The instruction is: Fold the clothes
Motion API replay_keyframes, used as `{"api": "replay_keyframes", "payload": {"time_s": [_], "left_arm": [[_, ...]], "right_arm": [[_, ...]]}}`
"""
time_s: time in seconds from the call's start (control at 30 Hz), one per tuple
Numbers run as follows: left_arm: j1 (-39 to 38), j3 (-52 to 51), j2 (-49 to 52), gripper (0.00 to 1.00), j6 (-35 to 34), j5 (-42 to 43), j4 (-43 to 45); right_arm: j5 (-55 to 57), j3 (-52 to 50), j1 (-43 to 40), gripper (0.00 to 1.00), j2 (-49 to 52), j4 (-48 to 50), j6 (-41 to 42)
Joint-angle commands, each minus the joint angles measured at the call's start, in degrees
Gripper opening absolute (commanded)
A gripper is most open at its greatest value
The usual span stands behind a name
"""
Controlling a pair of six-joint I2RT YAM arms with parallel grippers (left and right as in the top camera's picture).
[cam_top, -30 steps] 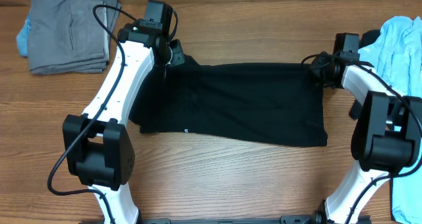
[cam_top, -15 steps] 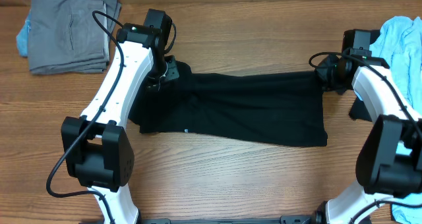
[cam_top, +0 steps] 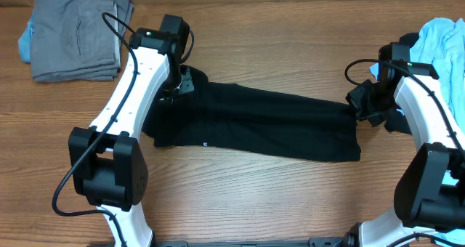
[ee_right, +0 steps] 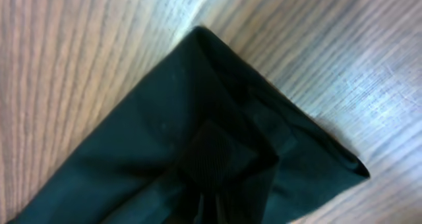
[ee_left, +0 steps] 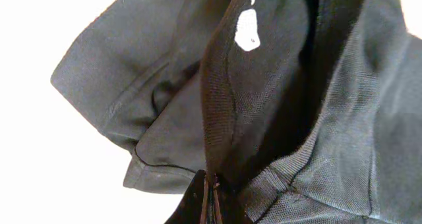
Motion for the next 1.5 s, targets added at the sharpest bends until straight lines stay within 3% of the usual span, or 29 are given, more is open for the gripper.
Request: {"api": "replay_keyframes", "payload": {"time_s": [0.0, 0.2, 0.3, 0.37, 0.4, 0.43, 0.47, 0.53, 0.63, 0.77, 0.83, 0.9, 0.93, 1.2, 1.4, 1.47], "left_arm": [[0.11, -1.99, 2.27, 0.04, 0.63, -1.92, 0.57], [0.11, -4.9, 3.76, 0.04, 0.68, -1.92, 0.9], [0.11, -6.1, 3.76, 0.13, 1.29, -1.88, 0.87], [0.11, -6.78, 3.76, 0.23, 1.29, -1.81, 0.66], [0.11, -7.1, 3.76, 0.34, 1.53, -1.77, 0.55], [0.11, -7.26, 3.76, 0.38, 1.77, -1.7, 0.42], [0.11, -7.26, 3.76, 0.39, 2.23, -1.68, 0.2], [0.11, -7.26, 3.76, 0.45, 2.6, -1.68, 0.02], [0.11, -6.78, 3.76, 0.41, 2.58, -1.33, 0.33], [0.11, -3.58, 3.76, 0.45, 2.56, -0.04, 1.01], [0.11, -1.62, 3.76, 0.54, 2.6, 1.49, 2.4], [0.11, -0.66, 3.76, 0.72, 3.48, 3.96, 5.62], [0.11, -0.66, 3.76, 0.77, 4.26, 5.57, 7.34], [0.09, -0.74, 7.06, 0.76, 4.35, 8.92, 11.45], [0.02, -0.74, 9.18, 0.62, 4.55, 9.7, 13.49], [-0.02, -0.72, 9.16, 0.52, 4.55, 9.68, 13.99]], "right_arm": [[1.18, 1.09, -0.46, 0.04, -1.77, -1.33, 0.44], [6.62, 1.09, -0.46, 0.04, -1.77, -4.61, 0.44], [8.46, 1.09, -0.44, 0.06, -1.77, -6.73, -1.05], [8.44, 1.09, -0.37, 0.31, -1.77, -8.17, -4.0], [8.46, 1.09, -0.35, 0.48, -1.77, -9.14, -4.24], [8.44, 1.09, -0.33, 0.58, -1.77, -9.77, -4.48], [8.37, 1.09, -0.35, 0.61, -1.77, -10.75, -4.98], [8.44, 1.09, -0.35, 0.63, -1.77, -11.96, -5.22], [7.72, 1.09, -0.35, 0.64, -1.77, -11.52, -5.25], [4.44, 1.09, -0.33, 0.68, -1.77, -9.46, -5.51], [1.27, 1.09, -0.24, 0.67, -1.77, -7.67, -7.32], [-0.68, 1.09, 0.15, 0.68, -1.77, -6.56, -8.76], [-0.81, 1.09, 0.39, 0.68, -1.77, -6.23, -8.83], [-0.74, 1.09, 3.78, 0.69, -1.75, -5.03, -8.85], [-0.57, 1.07, 4.9, 0.68, -1.75, -4.02, -8.85], [-0.57, 1.05, 4.92, 0.69, -1.75, -3.93, -8.85]]}}
